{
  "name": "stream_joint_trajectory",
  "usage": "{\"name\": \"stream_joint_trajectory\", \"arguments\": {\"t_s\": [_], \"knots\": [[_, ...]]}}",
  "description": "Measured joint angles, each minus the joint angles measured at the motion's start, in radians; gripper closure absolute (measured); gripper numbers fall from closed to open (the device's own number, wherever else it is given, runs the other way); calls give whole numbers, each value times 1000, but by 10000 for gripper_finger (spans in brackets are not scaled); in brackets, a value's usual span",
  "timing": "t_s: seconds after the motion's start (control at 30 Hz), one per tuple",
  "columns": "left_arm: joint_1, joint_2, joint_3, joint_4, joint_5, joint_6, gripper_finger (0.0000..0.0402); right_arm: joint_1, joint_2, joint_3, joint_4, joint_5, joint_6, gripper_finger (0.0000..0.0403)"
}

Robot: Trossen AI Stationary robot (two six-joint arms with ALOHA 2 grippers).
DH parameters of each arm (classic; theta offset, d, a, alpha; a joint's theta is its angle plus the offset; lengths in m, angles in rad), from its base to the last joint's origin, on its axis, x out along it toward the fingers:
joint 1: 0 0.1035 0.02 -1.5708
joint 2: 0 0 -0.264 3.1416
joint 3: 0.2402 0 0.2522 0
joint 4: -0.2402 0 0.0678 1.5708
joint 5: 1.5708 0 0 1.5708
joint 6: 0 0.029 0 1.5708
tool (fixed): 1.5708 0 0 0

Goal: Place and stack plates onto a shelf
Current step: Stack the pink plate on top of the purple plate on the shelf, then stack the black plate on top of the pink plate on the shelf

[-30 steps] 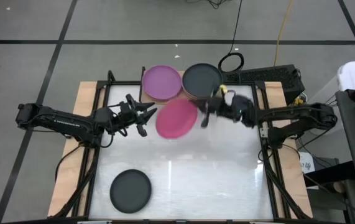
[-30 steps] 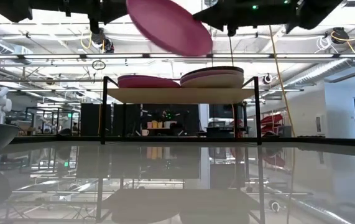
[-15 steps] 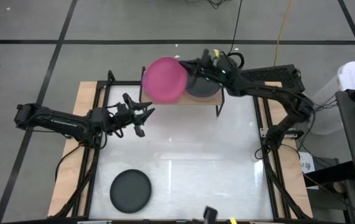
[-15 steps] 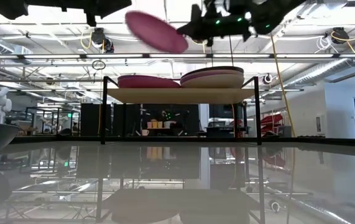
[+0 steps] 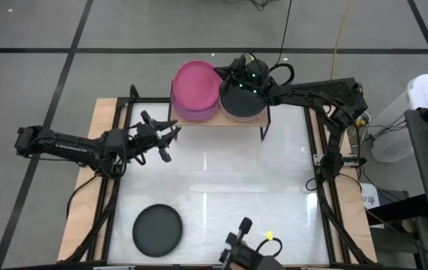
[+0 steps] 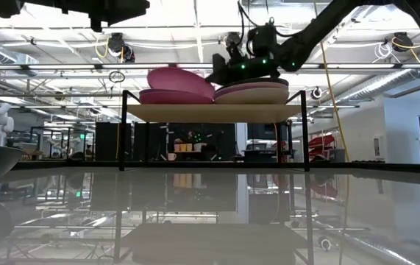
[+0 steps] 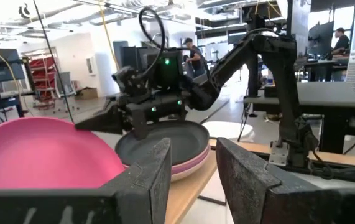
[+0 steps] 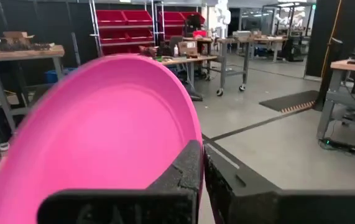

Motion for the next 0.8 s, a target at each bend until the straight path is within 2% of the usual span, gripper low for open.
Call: {"name": "stream_joint_trajectory", "arguments": {"t_s": [0.17,0.4,0.63,0.8], "knots": [[20,0,0,1,-1,11,268,-15,21,0,4,-3,11,401],[34,0,0,0,-1,-13,268,-12,19,0,0,-118,-4,376],[34,1,0,-5,0,-24,268,-3,12,0,-13,-193,31,317],[34,1,0,-59,1,-54,268,-2,-68,0,-54,-341,106,271]]}}
